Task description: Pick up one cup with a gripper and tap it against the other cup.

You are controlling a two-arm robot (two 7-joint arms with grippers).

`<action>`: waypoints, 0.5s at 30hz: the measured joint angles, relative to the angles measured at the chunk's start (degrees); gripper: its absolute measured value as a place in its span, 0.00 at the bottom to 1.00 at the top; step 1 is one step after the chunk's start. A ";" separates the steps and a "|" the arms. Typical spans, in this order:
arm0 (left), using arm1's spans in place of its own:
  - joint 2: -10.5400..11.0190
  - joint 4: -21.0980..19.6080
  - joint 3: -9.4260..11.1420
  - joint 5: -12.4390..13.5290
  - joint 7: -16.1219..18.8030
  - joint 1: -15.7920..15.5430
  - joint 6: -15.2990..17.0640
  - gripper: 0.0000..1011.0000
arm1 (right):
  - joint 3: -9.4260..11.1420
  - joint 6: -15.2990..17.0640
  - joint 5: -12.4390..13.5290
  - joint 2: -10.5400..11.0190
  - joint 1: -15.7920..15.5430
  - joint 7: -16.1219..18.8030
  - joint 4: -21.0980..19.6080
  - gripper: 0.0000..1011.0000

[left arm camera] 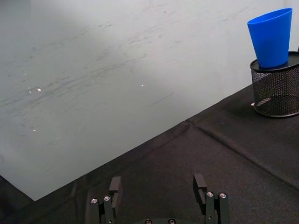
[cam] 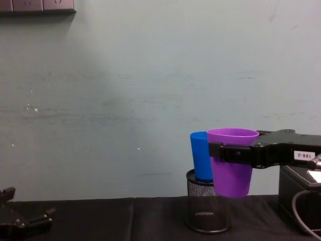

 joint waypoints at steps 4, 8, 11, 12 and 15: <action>0.00 0.00 0.00 0.00 0.00 0.00 0.00 0.99 | -0.01 -0.14 -0.03 -0.02 -0.09 0.03 0.09 0.72; 0.00 0.00 0.00 0.00 0.00 0.00 0.00 0.99 | -0.03 -0.26 -0.04 -0.04 -0.14 0.08 0.16 0.72; 0.00 0.00 0.00 0.00 0.00 0.00 0.00 0.99 | -0.04 -0.33 -0.07 -0.06 -0.16 0.11 0.20 0.72; 0.00 0.00 0.00 0.00 0.00 0.00 0.00 0.99 | -0.05 -0.35 -0.08 -0.06 -0.17 0.12 0.21 0.72; 0.00 0.00 0.00 0.00 0.00 0.00 0.00 0.99 | -0.06 -0.37 -0.10 -0.07 -0.18 0.12 0.23 0.72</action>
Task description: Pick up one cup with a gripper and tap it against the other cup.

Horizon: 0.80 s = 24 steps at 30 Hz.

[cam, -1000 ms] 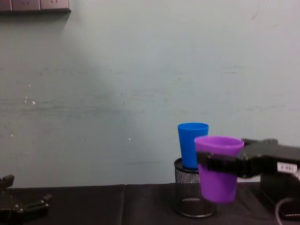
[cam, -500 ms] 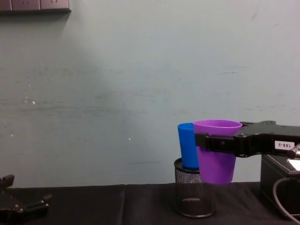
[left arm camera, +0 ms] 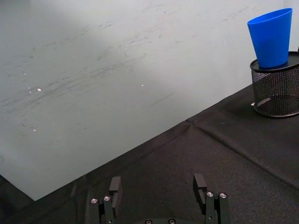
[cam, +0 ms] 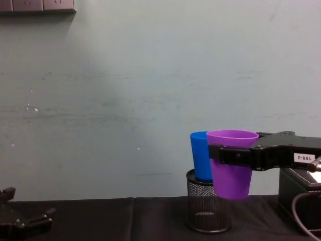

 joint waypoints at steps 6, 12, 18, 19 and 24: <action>0.00 0.00 0.00 0.00 0.00 0.00 0.00 0.99 | -0.03 -0.04 -0.04 -0.02 -0.03 0.00 0.04 0.72; 0.00 0.00 0.00 0.00 0.00 0.00 0.00 0.99 | -0.03 -0.06 -0.09 -0.02 -0.06 0.00 0.07 0.72; 0.00 0.00 0.00 0.00 0.00 0.00 0.00 0.99 | -0.03 -0.10 -0.10 -0.02 -0.08 -0.01 0.09 0.72; 0.00 0.00 0.00 0.00 0.00 0.00 0.00 0.99 | -0.03 -0.11 -0.10 -0.02 -0.08 -0.02 0.09 0.72; -0.01 0.00 0.00 0.00 0.00 0.00 0.00 0.99 | -0.03 -0.13 -0.10 -0.02 -0.08 -0.04 0.10 0.72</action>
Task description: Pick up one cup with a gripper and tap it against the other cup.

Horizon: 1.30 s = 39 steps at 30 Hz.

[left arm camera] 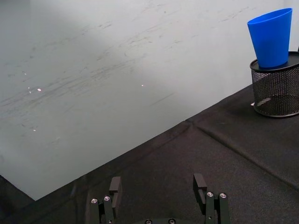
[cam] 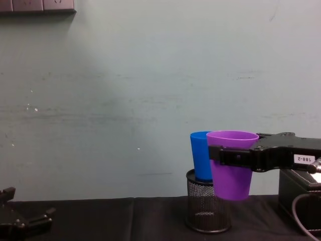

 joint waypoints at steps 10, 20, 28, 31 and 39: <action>0.00 0.00 0.00 0.00 0.00 0.00 0.00 0.99 | 0.00 0.00 0.00 0.00 0.00 0.00 0.00 0.72; 0.00 0.00 0.00 0.00 0.00 0.00 0.00 0.99 | 0.00 0.00 0.00 0.00 0.00 0.00 0.00 0.72; 0.00 0.00 0.00 0.00 0.00 0.00 0.00 0.99 | 0.00 0.00 0.00 0.00 0.00 -0.01 0.00 0.72; 0.00 0.00 0.00 0.00 0.00 0.00 0.00 0.99 | 0.00 0.00 0.00 0.00 0.00 -0.01 -0.01 0.72; 0.00 0.00 0.00 0.00 0.00 0.00 0.00 0.99 | 0.00 0.00 0.00 0.00 0.00 -0.01 0.00 0.72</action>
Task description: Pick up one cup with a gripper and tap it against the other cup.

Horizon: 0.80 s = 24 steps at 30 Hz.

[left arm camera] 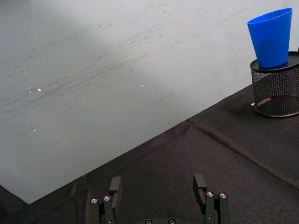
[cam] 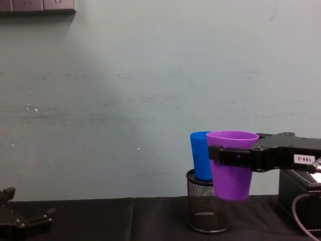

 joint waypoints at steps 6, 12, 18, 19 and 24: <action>0.00 0.00 0.00 0.00 0.00 0.00 0.00 0.99 | 0.00 0.00 0.00 0.00 0.00 0.00 0.00 0.72; 0.00 0.00 0.00 0.00 0.00 0.00 0.00 0.99 | 0.00 0.00 0.00 0.00 0.00 0.00 0.00 0.72; 0.00 0.00 0.00 0.00 0.00 0.00 0.00 0.99 | -0.47 -0.23 -0.20 -0.23 0.76 0.04 0.89 0.72; 0.00 0.00 0.00 0.00 0.00 0.00 0.00 0.99 | -0.60 -0.36 -0.24 -0.34 1.07 0.17 1.29 0.72; 0.00 0.00 0.00 0.00 0.00 0.00 0.00 0.99 | -1.29 -0.69 -0.56 -1.76 4.09 0.41 4.89 0.72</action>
